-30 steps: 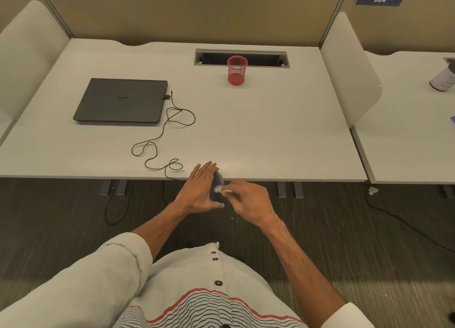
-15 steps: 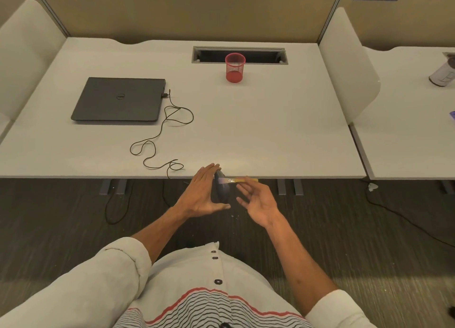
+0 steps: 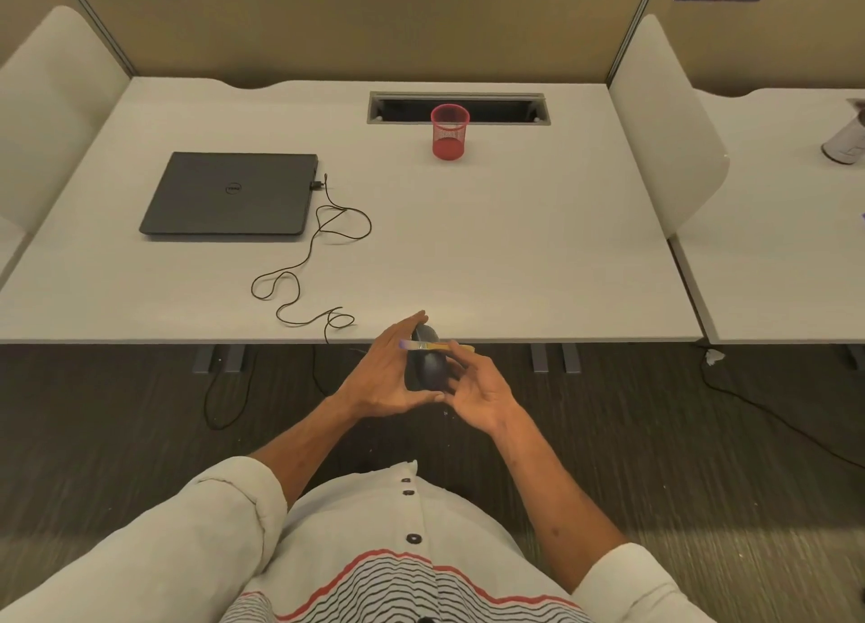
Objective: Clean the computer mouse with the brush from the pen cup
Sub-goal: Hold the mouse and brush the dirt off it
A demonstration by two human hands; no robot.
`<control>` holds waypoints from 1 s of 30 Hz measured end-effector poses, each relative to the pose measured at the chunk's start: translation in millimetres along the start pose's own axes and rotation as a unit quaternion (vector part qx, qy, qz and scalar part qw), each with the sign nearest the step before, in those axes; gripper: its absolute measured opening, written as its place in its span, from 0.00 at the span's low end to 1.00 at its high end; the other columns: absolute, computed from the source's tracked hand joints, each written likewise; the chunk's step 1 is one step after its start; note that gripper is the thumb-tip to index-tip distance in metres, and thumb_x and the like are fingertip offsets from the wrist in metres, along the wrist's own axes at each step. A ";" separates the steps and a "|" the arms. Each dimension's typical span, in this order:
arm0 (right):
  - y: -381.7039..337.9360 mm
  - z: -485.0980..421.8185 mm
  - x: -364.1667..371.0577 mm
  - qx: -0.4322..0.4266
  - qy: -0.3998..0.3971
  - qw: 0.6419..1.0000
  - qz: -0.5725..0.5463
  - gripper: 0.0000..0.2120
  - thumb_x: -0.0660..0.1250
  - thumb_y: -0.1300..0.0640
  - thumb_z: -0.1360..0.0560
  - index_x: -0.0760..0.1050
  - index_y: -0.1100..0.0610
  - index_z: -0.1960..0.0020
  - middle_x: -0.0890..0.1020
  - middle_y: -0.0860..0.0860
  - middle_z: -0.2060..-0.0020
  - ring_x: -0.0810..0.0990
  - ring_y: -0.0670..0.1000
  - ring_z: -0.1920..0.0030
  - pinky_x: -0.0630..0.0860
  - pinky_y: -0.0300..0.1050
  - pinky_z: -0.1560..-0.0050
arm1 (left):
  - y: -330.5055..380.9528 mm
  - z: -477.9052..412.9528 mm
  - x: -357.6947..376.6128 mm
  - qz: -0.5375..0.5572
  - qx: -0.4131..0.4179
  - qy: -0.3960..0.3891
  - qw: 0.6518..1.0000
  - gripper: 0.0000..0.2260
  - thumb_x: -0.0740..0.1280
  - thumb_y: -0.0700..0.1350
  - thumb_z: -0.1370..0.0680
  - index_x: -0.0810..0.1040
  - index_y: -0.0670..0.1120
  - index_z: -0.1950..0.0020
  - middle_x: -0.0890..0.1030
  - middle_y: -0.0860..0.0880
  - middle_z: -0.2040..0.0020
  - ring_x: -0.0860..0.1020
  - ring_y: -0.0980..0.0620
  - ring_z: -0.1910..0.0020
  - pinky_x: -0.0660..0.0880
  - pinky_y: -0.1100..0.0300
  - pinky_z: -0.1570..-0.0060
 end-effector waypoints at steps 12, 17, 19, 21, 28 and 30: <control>4.2 -8.0 4.6 -0.032 0.067 0.997 0.025 0.21 0.76 0.57 0.19 0.80 0.63 0.29 0.83 0.63 0.34 0.80 0.64 0.31 0.78 0.67 0.30 | -8.3 0.2 0.3 -0.055 -0.007 -0.013 0.998 0.50 0.78 0.65 0.27 0.57 0.48 0.14 0.59 0.46 0.15 0.58 0.45 0.15 0.55 0.46 0.13; 4.3 -9.1 7.4 -0.038 0.083 0.995 0.047 0.20 0.77 0.57 0.20 0.82 0.63 0.31 0.85 0.61 0.37 0.82 0.62 0.33 0.79 0.68 0.32 | -11.7 1.1 -0.4 -0.083 -0.027 -0.034 0.996 0.52 0.77 0.65 0.25 0.50 0.49 0.12 0.57 0.45 0.15 0.58 0.43 0.15 0.54 0.42 0.13; 3.9 -9.6 10.2 -0.043 0.085 0.993 0.068 0.18 0.77 0.57 0.20 0.83 0.63 0.33 0.87 0.60 0.39 0.83 0.61 0.34 0.81 0.65 0.35 | -13.7 2.6 -1.0 -0.079 -0.033 -0.044 0.995 0.54 0.77 0.63 0.24 0.46 0.49 0.11 0.55 0.45 0.14 0.56 0.42 0.14 0.53 0.40 0.13; 3.6 -10.6 13.0 -0.049 0.086 0.990 0.096 0.16 0.77 0.56 0.20 0.85 0.63 0.36 0.88 0.59 0.41 0.83 0.60 0.35 0.82 0.64 0.36 | -13.8 4.0 -2.0 -0.071 -0.033 -0.044 0.996 0.54 0.77 0.63 0.25 0.47 0.49 0.11 0.56 0.45 0.14 0.57 0.42 0.14 0.54 0.40 0.13; 8.0 -12.3 19.0 -0.057 0.098 0.984 0.137 0.15 0.77 0.54 0.20 0.86 0.62 0.38 0.89 0.55 0.44 0.85 0.57 0.38 0.83 0.62 0.37 | -14.4 7.0 -6.3 -0.055 -0.034 -0.032 0.997 0.48 0.80 0.59 0.26 0.57 0.47 0.15 0.65 0.46 0.20 0.66 0.45 0.21 0.63 0.44 0.16; 9.1 -12.1 19.3 -0.057 0.097 0.984 0.139 0.15 0.77 0.54 0.20 0.86 0.62 0.37 0.89 0.55 0.44 0.86 0.56 0.38 0.83 0.62 0.37 | -15.5 8.3 -6.4 -0.044 -0.039 -0.037 0.998 0.48 0.80 0.59 0.26 0.57 0.47 0.15 0.65 0.46 0.19 0.66 0.45 0.20 0.62 0.44 0.16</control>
Point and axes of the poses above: each hand's wrist, its own z-axis away from the middle knuckle, its own x-axis out of the palm, y = z × x, the point moved 1 cm from there along -z, towards the middle knuckle
